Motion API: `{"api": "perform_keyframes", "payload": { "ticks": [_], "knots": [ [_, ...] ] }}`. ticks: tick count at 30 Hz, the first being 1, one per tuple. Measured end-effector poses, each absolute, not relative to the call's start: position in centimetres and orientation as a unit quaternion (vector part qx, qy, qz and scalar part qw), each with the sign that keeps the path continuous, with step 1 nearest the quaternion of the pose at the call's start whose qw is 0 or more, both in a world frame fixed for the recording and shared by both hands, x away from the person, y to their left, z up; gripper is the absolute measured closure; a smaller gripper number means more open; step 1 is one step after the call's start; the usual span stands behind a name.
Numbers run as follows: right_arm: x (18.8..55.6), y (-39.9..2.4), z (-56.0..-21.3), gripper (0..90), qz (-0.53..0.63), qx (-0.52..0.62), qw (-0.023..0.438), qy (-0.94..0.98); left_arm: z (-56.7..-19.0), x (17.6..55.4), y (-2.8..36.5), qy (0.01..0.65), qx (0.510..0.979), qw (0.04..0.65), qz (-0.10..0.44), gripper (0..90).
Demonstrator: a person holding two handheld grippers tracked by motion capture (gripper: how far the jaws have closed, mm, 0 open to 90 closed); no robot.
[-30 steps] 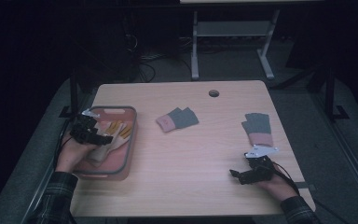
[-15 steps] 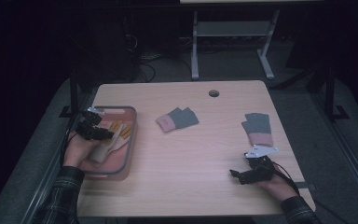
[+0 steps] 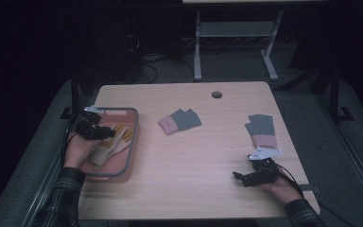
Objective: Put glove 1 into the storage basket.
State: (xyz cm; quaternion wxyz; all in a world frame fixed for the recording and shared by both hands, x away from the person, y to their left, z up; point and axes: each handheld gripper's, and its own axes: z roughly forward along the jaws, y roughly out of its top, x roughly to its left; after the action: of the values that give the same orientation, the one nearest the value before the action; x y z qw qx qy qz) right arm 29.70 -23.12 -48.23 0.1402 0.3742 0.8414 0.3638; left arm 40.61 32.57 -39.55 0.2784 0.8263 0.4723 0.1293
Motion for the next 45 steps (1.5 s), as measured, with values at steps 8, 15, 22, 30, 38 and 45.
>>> {"api": "perform_keyframes", "payload": {
  "ticks": [8,15,22,30,38,45],
  "knots": [
    [29.7,-23.1,-48.2,8.7,0.364,0.374,0.140,0.841,-41.0,41.7,32.0,0.468,0.839,0.249,0.123,69.8],
    [29.7,-23.1,-48.2,8.8,0.364,0.374,0.140,0.841,-41.0,41.7,31.8,0.454,0.847,0.251,0.116,88.1],
    [29.7,-23.1,-48.2,8.8,0.364,0.374,0.140,0.841,-39.2,40.5,32.3,0.437,0.842,0.293,0.120,88.5],
    [29.7,-23.1,-48.2,8.8,0.364,0.374,0.140,0.841,-39.5,40.0,31.3,0.414,0.859,0.279,0.116,81.6],
    [29.7,-23.1,-48.2,8.8,0.364,0.374,0.140,0.841,-38.7,39.8,31.5,0.427,0.840,0.317,0.109,42.4],
    [29.7,-23.1,-48.2,8.7,0.364,0.374,0.140,0.841,-37.6,38.6,29.6,0.413,0.836,0.347,0.098,27.4]
  ]
}}
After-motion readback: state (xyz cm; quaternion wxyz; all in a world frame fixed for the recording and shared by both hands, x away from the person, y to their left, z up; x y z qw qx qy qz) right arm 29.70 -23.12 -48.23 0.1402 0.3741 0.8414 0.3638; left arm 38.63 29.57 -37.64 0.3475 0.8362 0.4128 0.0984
